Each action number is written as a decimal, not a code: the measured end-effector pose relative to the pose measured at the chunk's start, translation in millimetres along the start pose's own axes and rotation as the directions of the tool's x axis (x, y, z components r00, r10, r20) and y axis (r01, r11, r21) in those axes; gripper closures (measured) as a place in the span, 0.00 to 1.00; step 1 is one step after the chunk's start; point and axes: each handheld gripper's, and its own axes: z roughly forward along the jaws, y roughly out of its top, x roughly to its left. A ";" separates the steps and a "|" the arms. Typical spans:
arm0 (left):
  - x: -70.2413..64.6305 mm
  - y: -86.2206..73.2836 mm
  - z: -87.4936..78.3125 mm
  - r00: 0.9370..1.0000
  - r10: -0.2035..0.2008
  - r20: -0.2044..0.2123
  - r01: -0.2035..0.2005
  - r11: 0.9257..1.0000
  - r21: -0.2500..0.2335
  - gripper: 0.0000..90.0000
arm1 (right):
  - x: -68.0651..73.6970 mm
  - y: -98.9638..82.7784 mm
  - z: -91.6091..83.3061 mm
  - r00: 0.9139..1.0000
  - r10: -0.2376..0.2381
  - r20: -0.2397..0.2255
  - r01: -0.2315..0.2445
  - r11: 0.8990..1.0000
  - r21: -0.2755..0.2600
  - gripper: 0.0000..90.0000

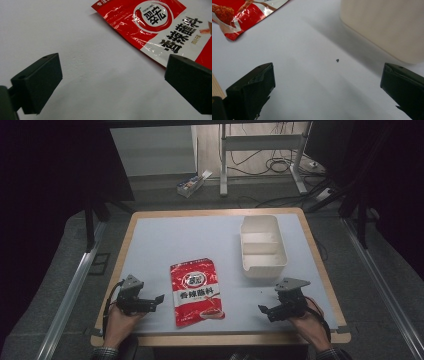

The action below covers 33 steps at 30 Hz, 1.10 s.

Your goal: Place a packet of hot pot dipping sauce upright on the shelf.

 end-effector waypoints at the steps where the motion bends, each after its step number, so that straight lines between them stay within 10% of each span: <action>1: -0.2 0.6 0.4 1.000 0.000 -0.009 0.000 1.000 0.001 0.04 | 0.1 -0.1 0.3 1.000 0.000 0.000 0.000 1.000 0.000 0.00; 22: 3.1 22.2 26.7 1.000 -0.019 0.004 0.019 0.998 0.054 0.98 | 4.0 -0.7 5.6 0.999 -0.042 0.015 0.042 0.998 0.041 0.01; 33: 14.0 37.8 53.4 0.998 -0.053 -0.018 0.054 0.995 0.081 1.00 | 4.3 -0.8 6.8 0.999 -0.047 0.016 0.047 0.998 0.052 0.01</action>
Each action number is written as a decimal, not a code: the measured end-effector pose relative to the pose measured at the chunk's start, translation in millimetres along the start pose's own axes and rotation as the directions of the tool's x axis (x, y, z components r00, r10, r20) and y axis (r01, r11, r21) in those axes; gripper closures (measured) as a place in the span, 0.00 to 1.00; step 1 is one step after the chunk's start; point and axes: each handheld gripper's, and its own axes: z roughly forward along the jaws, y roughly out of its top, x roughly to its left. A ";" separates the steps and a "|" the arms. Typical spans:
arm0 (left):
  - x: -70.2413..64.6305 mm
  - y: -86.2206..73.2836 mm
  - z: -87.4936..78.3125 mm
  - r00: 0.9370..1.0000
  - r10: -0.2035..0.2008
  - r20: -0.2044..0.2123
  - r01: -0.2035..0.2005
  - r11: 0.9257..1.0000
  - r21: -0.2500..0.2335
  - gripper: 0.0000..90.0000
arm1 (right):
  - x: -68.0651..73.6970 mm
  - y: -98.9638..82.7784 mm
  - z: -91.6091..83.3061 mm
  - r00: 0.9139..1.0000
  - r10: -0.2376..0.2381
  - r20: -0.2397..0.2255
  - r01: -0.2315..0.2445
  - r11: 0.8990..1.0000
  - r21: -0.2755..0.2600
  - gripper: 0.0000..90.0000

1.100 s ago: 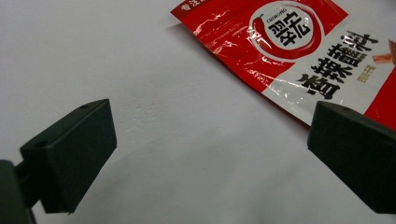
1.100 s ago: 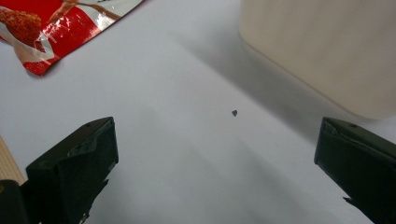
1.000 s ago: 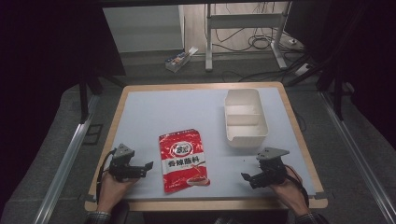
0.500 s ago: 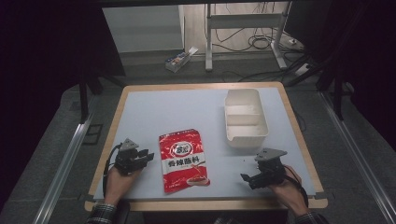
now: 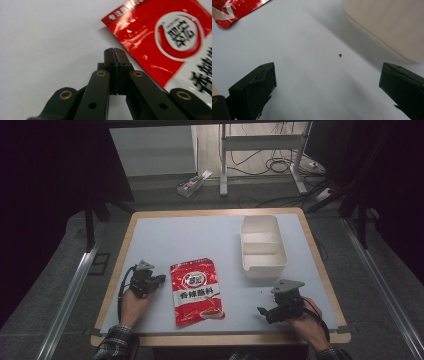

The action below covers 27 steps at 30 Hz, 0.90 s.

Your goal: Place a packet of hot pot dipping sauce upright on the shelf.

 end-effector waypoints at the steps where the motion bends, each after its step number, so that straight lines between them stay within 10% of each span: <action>1: -0.1 1.8 3.4 1.000 0.006 -0.009 -0.006 1.000 0.012 1.00 | 0.0 0.0 0.0 1.000 -0.001 0.001 0.001 1.000 0.000 0.01; 27: -29.5 30.3 35.2 0.997 0.041 0.063 -0.043 0.998 0.038 1.00 | 2.0 -0.1 3.5 1.000 -0.023 0.007 0.023 0.999 0.022 0.02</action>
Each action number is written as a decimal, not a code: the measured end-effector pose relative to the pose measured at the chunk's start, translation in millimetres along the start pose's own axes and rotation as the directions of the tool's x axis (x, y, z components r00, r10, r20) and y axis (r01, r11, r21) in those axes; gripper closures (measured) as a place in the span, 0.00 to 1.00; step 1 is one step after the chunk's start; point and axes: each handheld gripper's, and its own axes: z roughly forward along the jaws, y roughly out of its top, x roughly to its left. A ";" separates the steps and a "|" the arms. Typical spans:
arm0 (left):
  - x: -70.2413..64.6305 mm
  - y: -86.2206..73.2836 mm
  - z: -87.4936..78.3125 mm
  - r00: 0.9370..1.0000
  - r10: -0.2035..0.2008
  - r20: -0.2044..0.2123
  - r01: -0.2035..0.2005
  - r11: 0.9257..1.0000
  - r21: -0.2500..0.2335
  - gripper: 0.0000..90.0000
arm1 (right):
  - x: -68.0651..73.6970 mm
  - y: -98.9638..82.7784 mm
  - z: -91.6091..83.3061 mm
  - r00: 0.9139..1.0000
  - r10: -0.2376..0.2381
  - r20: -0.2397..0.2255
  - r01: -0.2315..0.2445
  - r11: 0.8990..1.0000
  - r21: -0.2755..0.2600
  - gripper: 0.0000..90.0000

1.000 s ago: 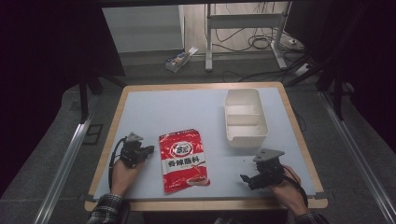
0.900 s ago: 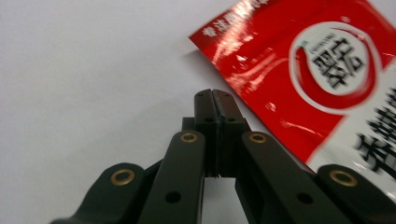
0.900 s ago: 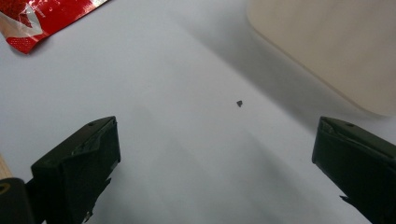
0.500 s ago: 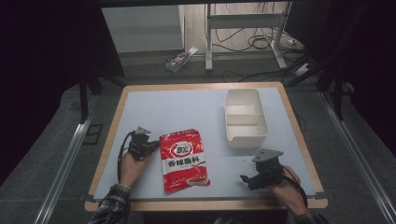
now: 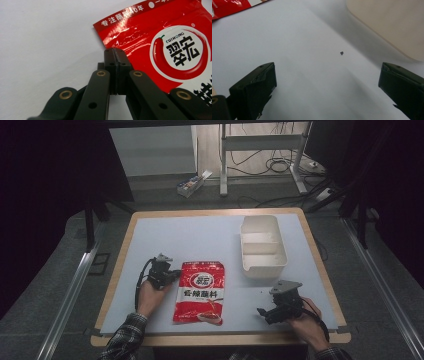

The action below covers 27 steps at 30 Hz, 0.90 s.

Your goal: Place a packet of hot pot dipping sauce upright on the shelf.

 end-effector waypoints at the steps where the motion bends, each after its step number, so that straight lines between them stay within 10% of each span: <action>1: -0.7 -0.1 0.5 1.000 0.002 0.010 -0.002 1.000 0.001 1.00 | 0.4 0.0 0.1 1.000 0.000 0.001 0.000 1.000 0.004 0.02; 19: -23.2 1.8 5.2 0.985 0.094 0.145 -0.101 0.994 0.045 1.00 | 0.9 0.3 -1.1 1.000 -0.004 0.009 0.004 1.000 0.003 0.02; 22: -32.8 -0.6 8.2 0.951 0.083 0.298 -0.104 0.993 0.053 1.00 | 0.9 0.4 -1.5 1.000 -0.005 0.010 0.005 1.000 0.002 0.02; 27: -64.9 2.5 8.0 0.936 0.225 0.272 -0.250 0.966 0.061 1.00 | 0.9 0.5 -2.7 1.000 -0.010 0.019 0.010 1.000 -0.004 0.02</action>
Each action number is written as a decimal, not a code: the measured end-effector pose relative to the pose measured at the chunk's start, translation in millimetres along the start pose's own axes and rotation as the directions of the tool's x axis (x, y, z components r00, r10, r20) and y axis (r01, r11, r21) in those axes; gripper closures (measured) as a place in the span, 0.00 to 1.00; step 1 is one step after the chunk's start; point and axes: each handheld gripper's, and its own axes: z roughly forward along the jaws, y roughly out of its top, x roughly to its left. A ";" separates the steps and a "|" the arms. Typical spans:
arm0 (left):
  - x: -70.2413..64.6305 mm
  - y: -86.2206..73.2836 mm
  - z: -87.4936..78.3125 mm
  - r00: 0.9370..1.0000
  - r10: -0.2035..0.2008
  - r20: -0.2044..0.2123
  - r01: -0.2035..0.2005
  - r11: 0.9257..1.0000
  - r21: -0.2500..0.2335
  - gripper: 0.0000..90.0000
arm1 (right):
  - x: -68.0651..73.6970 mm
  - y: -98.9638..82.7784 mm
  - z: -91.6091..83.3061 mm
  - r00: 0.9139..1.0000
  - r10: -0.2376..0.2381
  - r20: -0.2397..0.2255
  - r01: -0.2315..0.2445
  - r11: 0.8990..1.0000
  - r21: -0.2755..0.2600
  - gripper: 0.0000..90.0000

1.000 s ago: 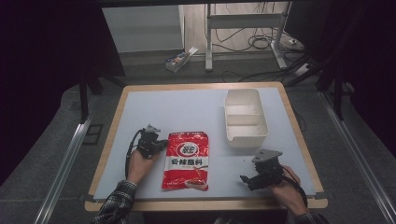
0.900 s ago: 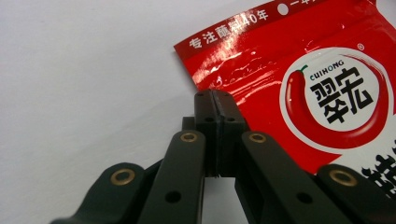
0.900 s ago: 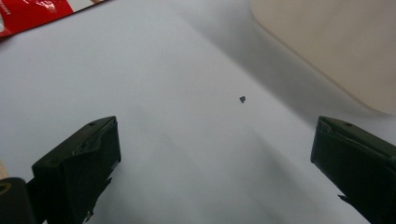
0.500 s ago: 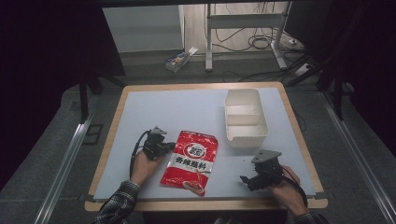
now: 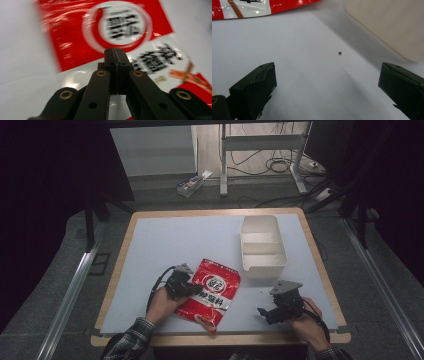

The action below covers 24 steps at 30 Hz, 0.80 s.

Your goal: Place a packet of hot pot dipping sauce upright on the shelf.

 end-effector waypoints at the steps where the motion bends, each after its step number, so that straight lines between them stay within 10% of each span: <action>1: -0.4 -0.3 -0.8 1.000 -0.012 -0.006 0.012 1.000 -0.001 1.00 | 0.3 0.0 -1.0 1.000 -0.002 0.003 0.002 1.000 0.000 0.02; 4: 8.2 -3.9 -7.2 0.998 -0.040 -0.055 0.039 0.999 -0.024 1.00 | 0.3 -0.1 -1.4 1.000 -0.003 0.004 0.003 1.000 0.000 0.02; 11: 41.3 -7.5 -17.2 0.969 -0.121 -0.216 0.106 0.991 -0.080 1.00 | 0.5 -0.1 0.9 1.000 -0.004 0.001 0.004 1.000 0.005 0.02; 24: 37.6 8.9 1.8 0.975 -0.125 -0.184 0.117 0.992 -0.051 1.00 | -0.3 -0.6 1.8 1.000 -0.001 -0.003 0.001 1.000 0.013 0.02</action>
